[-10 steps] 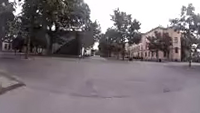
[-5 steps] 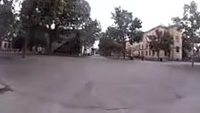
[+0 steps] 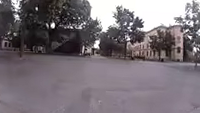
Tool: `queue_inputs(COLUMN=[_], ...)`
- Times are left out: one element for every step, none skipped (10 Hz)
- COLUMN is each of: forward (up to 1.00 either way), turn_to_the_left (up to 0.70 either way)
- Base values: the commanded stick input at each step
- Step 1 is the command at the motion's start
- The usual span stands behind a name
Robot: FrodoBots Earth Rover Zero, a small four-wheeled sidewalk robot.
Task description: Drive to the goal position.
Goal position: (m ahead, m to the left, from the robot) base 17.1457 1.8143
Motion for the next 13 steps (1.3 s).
queue_inputs(forward=[0.85, 0.85, 0.85, 0.85, 0.85, 0.85, 0.85, 0.85, 0.85, 0.85, 0.85, 0.85, 0.85], turn_to_the_left=[0.0, 0.0, 0.0, 0.0, 0.0, 0.0, 0.0, 0.0, 0.0, 0.0, 0.0, 0.0, 0.0])
